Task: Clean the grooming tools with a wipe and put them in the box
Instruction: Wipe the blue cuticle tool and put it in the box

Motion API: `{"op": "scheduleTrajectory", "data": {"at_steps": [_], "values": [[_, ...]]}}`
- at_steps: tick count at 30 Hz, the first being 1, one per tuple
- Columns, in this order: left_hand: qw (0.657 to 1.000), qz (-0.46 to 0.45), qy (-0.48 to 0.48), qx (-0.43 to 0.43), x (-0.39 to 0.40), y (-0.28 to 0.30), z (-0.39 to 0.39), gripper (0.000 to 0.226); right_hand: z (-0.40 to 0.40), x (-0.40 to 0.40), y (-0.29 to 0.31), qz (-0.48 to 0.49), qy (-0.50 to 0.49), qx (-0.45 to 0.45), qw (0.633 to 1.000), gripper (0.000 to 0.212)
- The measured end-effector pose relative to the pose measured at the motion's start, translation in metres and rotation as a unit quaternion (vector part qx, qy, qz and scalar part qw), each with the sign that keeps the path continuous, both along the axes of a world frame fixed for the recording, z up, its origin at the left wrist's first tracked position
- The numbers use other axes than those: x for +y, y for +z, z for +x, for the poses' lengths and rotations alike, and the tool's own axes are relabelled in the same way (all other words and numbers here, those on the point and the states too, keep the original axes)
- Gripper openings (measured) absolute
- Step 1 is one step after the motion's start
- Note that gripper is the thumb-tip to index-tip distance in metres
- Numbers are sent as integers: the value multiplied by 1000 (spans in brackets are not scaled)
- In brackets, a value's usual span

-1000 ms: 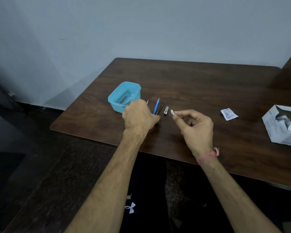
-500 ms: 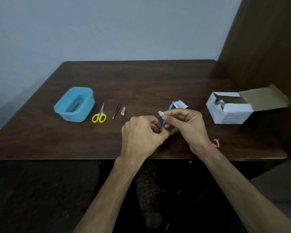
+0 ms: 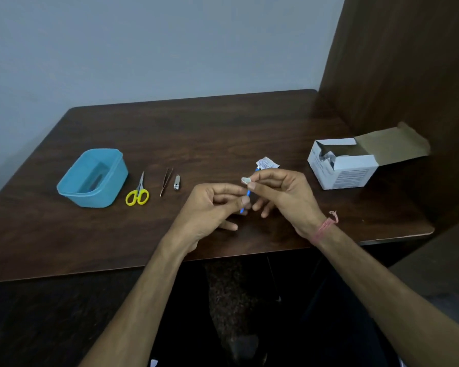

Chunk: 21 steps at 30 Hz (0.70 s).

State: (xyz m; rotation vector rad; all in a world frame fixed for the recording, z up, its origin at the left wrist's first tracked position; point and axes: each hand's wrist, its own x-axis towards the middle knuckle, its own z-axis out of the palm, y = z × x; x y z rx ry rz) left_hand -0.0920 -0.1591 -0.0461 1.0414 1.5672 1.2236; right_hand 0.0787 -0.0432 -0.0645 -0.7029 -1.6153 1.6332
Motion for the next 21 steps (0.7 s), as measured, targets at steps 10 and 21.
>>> {"op": "scheduleTrajectory", "data": {"at_steps": [10, 21], "values": [[995, -33, 4, 92, 19, -5, -11, 8, -4, 20, 1, 41, -24, -55, 997, 8], [995, 72, 68, 4, 17, -20, -11, 20, -2, 22, -8, 87, -147, -7, 985, 5]]}}
